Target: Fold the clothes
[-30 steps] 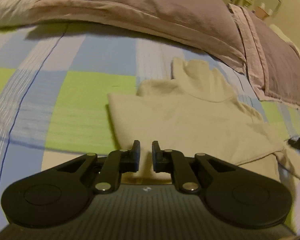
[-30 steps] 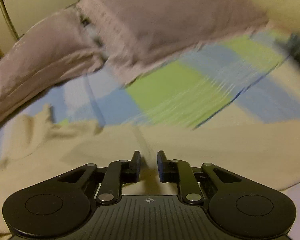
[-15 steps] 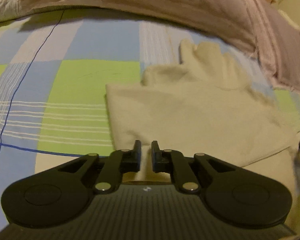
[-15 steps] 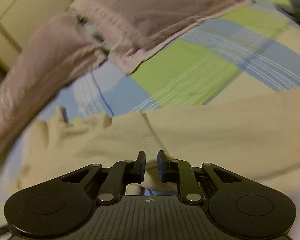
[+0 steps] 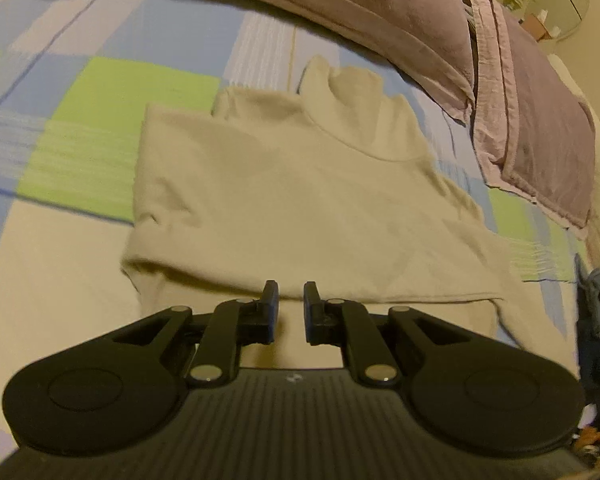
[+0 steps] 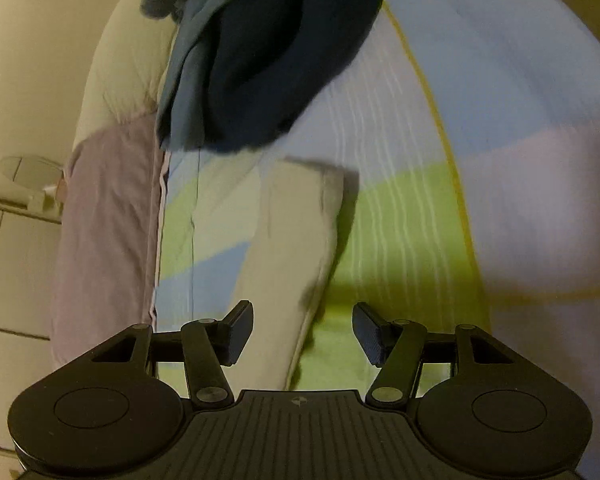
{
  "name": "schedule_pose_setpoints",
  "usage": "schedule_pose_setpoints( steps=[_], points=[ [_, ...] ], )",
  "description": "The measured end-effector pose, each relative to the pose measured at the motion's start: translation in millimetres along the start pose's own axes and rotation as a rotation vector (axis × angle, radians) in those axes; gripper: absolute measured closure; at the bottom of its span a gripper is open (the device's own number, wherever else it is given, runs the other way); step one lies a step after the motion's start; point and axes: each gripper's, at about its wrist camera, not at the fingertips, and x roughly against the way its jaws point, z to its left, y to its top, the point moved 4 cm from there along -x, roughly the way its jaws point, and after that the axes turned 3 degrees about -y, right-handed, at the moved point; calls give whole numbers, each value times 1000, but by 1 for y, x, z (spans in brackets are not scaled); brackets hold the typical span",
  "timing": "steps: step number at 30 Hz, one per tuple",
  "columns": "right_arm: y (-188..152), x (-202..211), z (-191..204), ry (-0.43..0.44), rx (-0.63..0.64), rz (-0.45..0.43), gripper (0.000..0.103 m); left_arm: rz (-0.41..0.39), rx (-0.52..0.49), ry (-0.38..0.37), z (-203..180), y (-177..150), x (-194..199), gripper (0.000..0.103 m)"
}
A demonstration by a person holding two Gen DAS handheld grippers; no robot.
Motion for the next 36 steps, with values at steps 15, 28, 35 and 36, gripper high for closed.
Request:
schedule_pose_setpoints(
  steps=[15,28,35,36],
  points=[
    [-120,-6,165,-123,1007,-52,101,-29,146,-19,28,-19,25,94],
    [-396,37,125,117,1865,290,43,-29,324,-52,71,-38,48,83],
    [-429,46,101,49,2037,356,43,1,295,-147,36,-17,3,73],
    [-410,44,103,9,1986,332,43,6,282,-145,31,-13,-5,72]
  ],
)
